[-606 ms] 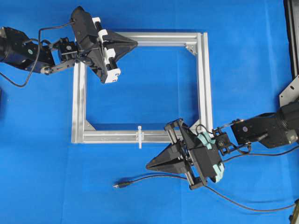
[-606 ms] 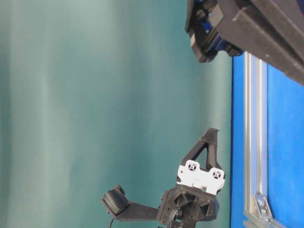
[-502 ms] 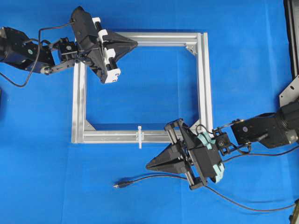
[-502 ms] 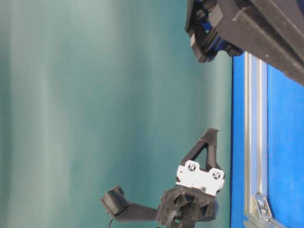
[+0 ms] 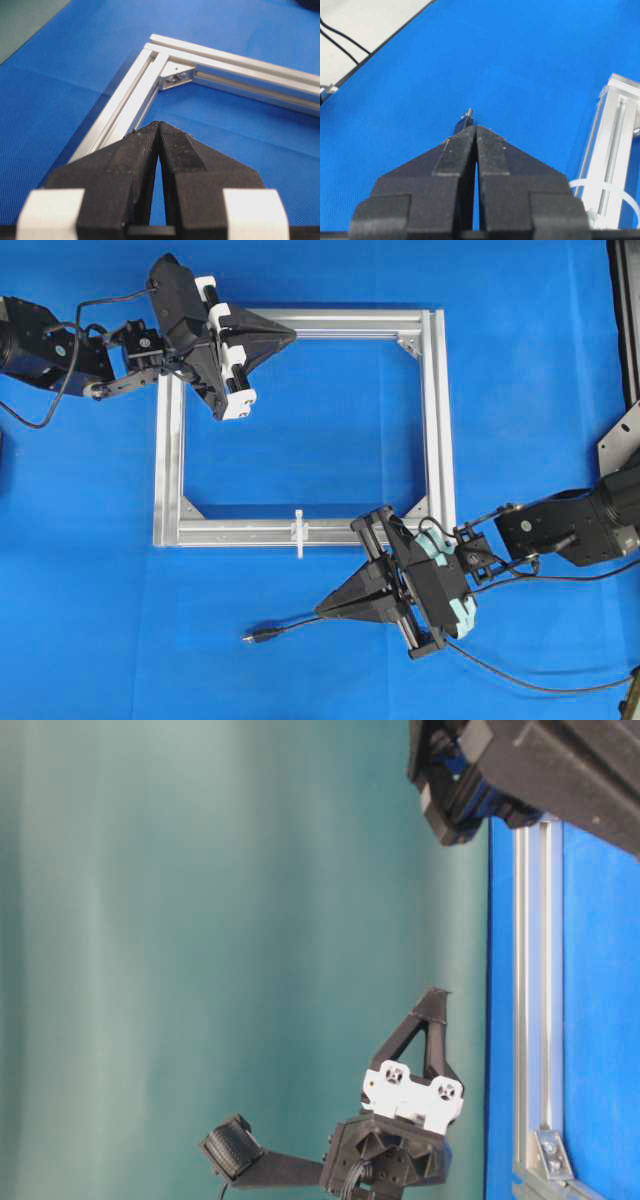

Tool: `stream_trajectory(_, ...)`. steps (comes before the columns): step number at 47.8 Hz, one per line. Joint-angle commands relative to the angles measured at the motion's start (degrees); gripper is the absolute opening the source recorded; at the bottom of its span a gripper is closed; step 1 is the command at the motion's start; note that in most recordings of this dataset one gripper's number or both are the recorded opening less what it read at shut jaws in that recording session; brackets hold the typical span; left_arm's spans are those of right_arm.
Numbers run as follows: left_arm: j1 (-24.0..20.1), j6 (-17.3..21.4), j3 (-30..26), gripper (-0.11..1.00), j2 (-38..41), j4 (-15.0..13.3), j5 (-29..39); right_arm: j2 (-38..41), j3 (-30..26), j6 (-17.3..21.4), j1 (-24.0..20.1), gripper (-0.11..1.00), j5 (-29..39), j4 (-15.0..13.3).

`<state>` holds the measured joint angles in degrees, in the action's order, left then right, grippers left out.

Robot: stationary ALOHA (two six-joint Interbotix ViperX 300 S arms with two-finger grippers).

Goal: Insert the wire through the string loop located in the center.
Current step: 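Move the right gripper down over the black USB cable plug end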

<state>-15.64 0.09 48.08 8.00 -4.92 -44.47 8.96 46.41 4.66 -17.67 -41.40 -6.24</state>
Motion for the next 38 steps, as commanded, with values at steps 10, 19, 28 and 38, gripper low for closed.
stream_trajectory(10, 0.09, 0.09, -0.44, 0.00, -1.58, 0.18, -0.26, -1.76, -1.14, 0.97, -0.26, 0.26, -0.18, 0.18)
stream_trajectory(19, 0.00, 0.09, -0.53, 0.00, -1.58, 0.18, -0.26, -1.67, -1.23, 0.97, -0.35, 0.81, 0.18, 0.70)
stream_trajectory(28, 0.09, 0.09, -0.70, 0.00, -1.58, 0.18, -0.26, 0.00, -2.29, 1.14, -0.88, 0.77, 0.62, 1.58)
stream_trajectory(38, 0.09, 0.09, -0.62, 0.00, -1.49, 0.18, -0.26, 5.36, -4.75, 3.52, -1.41, 0.78, 0.62, 2.64)
